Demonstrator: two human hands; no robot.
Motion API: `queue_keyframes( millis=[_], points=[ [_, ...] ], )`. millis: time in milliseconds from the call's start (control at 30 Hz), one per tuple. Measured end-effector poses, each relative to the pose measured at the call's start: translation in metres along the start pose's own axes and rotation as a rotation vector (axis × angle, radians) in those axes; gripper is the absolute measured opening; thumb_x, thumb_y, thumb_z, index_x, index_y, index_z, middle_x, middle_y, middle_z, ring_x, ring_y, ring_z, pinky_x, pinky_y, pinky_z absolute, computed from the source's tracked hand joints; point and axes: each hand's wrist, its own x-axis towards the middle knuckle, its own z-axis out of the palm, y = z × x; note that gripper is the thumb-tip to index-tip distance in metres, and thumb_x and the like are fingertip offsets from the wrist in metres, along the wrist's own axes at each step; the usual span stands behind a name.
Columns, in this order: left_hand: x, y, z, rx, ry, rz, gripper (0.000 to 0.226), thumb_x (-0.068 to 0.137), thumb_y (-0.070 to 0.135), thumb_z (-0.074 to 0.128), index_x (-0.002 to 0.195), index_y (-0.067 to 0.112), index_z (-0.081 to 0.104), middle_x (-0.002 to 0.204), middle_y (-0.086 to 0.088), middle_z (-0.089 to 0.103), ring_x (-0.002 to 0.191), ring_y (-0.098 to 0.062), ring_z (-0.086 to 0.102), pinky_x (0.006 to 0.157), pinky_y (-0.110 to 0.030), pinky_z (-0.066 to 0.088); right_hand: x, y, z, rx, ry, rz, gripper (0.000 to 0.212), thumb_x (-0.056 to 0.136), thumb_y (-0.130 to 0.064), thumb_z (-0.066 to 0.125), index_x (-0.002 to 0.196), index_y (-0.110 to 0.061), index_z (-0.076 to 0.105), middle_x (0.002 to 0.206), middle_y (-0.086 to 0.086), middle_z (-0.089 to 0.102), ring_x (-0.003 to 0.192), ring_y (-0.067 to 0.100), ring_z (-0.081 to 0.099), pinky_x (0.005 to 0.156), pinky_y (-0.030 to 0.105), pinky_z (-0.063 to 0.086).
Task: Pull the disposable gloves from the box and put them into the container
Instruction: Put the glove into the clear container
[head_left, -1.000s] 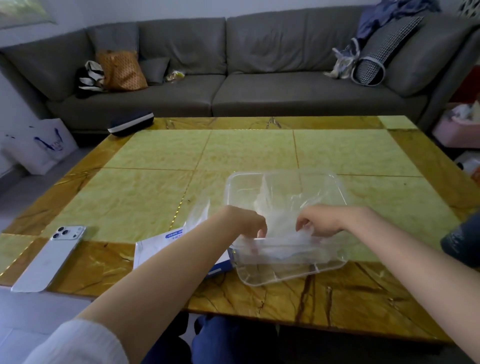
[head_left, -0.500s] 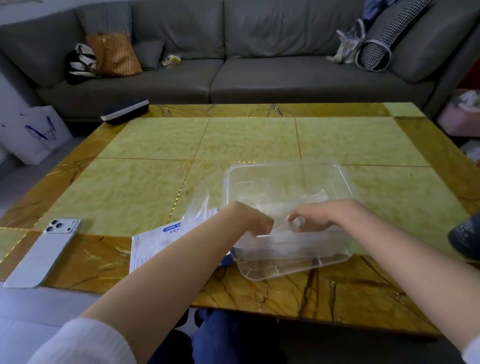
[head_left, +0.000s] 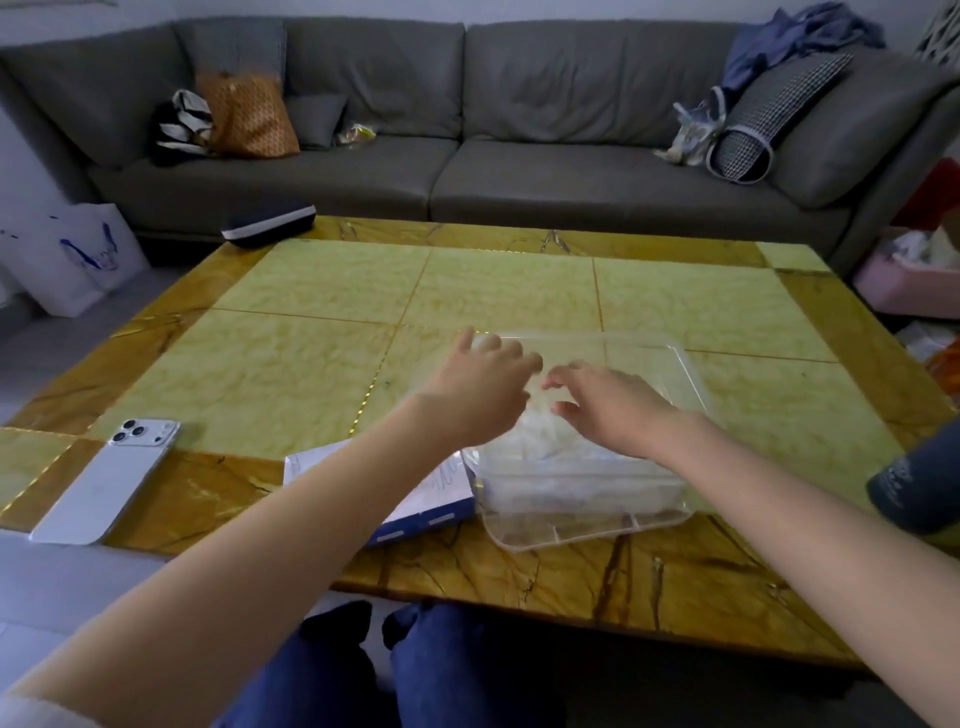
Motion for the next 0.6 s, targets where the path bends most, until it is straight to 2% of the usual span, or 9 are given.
queue_keyframes(
  millis=[100, 200, 300, 400, 467, 533, 600],
  points=[
    [-0.034, -0.027, -0.006, -0.092, 0.195, -0.130, 0.043, 0.097, 0.020, 0.043, 0.139, 0.023, 0.034, 0.139, 0.000, 0.044, 0.128, -0.020, 0.042, 0.113, -0.041, 0.022, -0.008, -0.038, 0.001, 0.148, 0.228, -0.148, 0.039, 0.098, -0.022, 0.045, 0.136, -0.019, 0.039, 0.134, -0.002, 0.048, 0.116, 0.015, 0.052, 0.086, 0.034, 0.048],
    [-0.067, -0.053, 0.010, -0.167, 0.131, -0.318, 0.047, 0.092, 0.013, 0.043, 0.138, 0.022, 0.034, 0.137, 0.000, 0.044, 0.123, -0.020, 0.045, 0.106, -0.037, 0.030, -0.006, -0.069, 0.007, 0.206, 0.300, -0.266, 0.037, 0.097, -0.017, 0.046, 0.134, -0.016, 0.041, 0.131, -0.002, 0.049, 0.113, 0.013, 0.051, 0.078, 0.027, 0.045],
    [-0.096, -0.070, 0.034, -0.295, -0.088, -0.480, 0.049, 0.092, 0.016, 0.043, 0.139, 0.023, 0.032, 0.141, 0.001, 0.040, 0.124, -0.020, 0.044, 0.102, -0.043, 0.030, 0.004, -0.093, 0.015, 0.150, 0.255, -0.316, 0.040, 0.098, -0.015, 0.044, 0.137, -0.017, 0.037, 0.135, 0.000, 0.042, 0.119, 0.016, 0.046, 0.077, 0.025, 0.041],
    [-0.118, -0.074, 0.061, -0.319, -0.312, -0.446, 0.058, 0.091, 0.037, 0.048, 0.143, 0.023, 0.026, 0.147, 0.002, 0.033, 0.132, -0.022, 0.035, 0.107, -0.052, 0.026, 0.018, -0.108, 0.023, 0.084, 0.134, -0.304, 0.053, 0.094, -0.005, 0.045, 0.142, -0.023, 0.031, 0.142, -0.003, 0.033, 0.121, 0.017, 0.043, 0.077, 0.030, 0.044],
    [-0.125, -0.074, 0.072, -0.338, -0.351, -0.418, 0.069, 0.088, 0.049, 0.053, 0.145, 0.022, 0.024, 0.150, 0.002, 0.028, 0.135, -0.022, 0.029, 0.109, -0.053, 0.026, 0.027, -0.113, 0.027, 0.022, 0.064, -0.280, 0.061, 0.092, 0.001, 0.046, 0.144, -0.025, 0.028, 0.147, -0.003, 0.027, 0.121, 0.020, 0.045, 0.078, 0.033, 0.045],
    [-0.128, -0.077, 0.078, -0.386, -0.321, -0.426, 0.074, 0.086, 0.050, 0.057, 0.146, 0.023, 0.024, 0.151, 0.003, 0.027, 0.136, -0.021, 0.027, 0.108, -0.051, 0.029, 0.034, -0.119, 0.028, -0.077, 0.033, -0.275, 0.065, 0.090, 0.004, 0.048, 0.146, -0.024, 0.027, 0.149, 0.002, 0.025, 0.119, 0.024, 0.050, 0.079, 0.035, 0.047],
    [-0.128, -0.079, 0.079, -0.410, -0.302, -0.431, 0.075, 0.085, 0.050, 0.059, 0.146, 0.024, 0.025, 0.151, 0.004, 0.027, 0.136, -0.021, 0.027, 0.108, -0.049, 0.031, 0.042, -0.123, 0.029, -0.143, 0.045, -0.260, 0.058, 0.090, 0.004, 0.049, 0.141, -0.020, 0.037, 0.141, 0.006, 0.037, 0.110, 0.026, 0.056, 0.073, 0.034, 0.044]
  ],
)
